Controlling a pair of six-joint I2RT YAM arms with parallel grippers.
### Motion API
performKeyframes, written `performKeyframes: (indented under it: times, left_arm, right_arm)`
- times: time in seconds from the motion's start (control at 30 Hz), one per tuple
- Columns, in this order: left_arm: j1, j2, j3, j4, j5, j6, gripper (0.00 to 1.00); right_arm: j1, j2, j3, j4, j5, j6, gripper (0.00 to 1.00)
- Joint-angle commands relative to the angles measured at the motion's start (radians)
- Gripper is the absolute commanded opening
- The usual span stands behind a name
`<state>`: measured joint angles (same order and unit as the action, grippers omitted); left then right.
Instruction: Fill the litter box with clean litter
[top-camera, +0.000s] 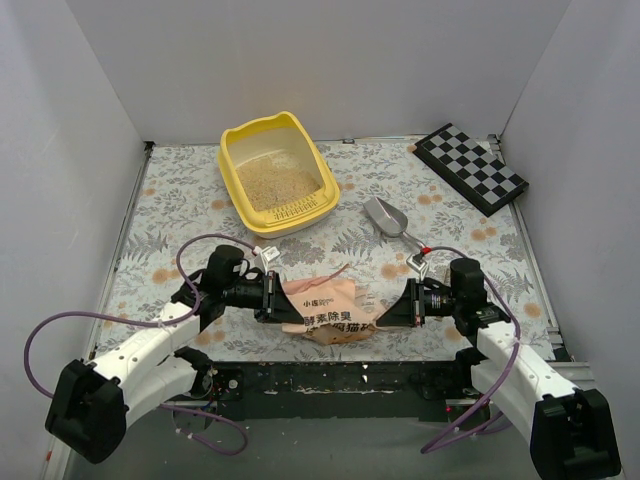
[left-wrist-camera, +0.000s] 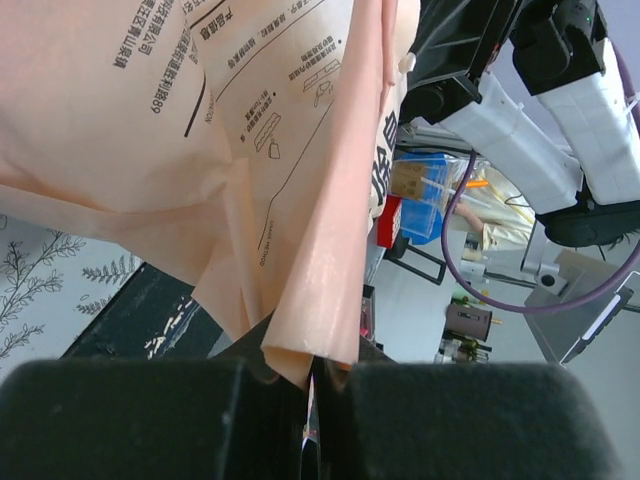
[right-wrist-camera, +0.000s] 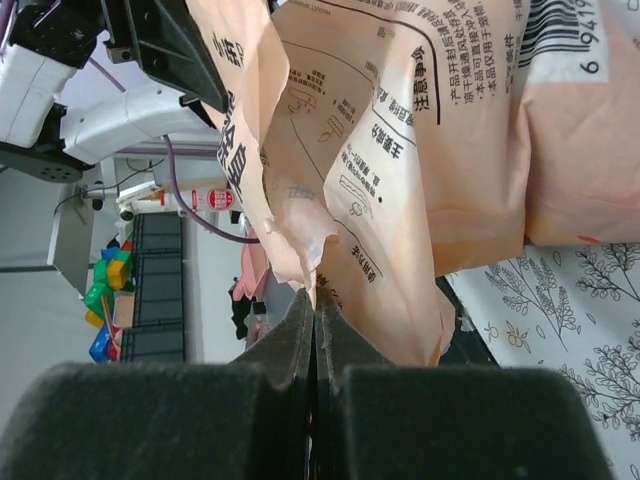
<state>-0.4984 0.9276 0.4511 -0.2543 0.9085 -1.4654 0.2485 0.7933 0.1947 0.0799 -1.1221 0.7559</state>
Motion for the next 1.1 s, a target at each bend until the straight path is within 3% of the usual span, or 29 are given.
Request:
performKeyframes:
  times: [0.0,0.07,0.17,0.37,0.53,0.77,1.07]
  left_arm:
    - [0.017,0.022,0.023,-0.074,0.013,0.039,0.00]
    - [0.017,0.040,0.044,-0.088,0.012,0.057,0.00]
    - [0.018,0.068,0.057,-0.092,0.020,0.073,0.00]
    - [0.026,0.111,0.092,-0.112,0.032,0.106,0.00]
    - [0.035,0.139,0.152,-0.149,0.027,0.131,0.00]
    - [0.044,0.142,0.170,-0.192,0.017,0.151,0.00]
    - [0.066,0.128,0.172,-0.232,0.021,0.169,0.00]
  right_arm:
    - [-0.022,-0.006,0.099,-0.205,0.096,-0.147,0.11]
    - [-0.022,0.007,0.205,-0.302,0.128,-0.248,0.36]
    - [-0.022,0.035,0.368,-0.449,0.192,-0.392,0.53]
    - [0.041,0.066,0.604,-0.571,0.317,-0.592,0.71]
    - [0.274,0.081,0.650,-0.499,0.379,-0.681,0.72]
    - [0.578,0.110,0.695,-0.514,0.606,-0.878,0.70]
    - [0.721,0.119,0.651,-0.479,0.739,-0.997,0.69]
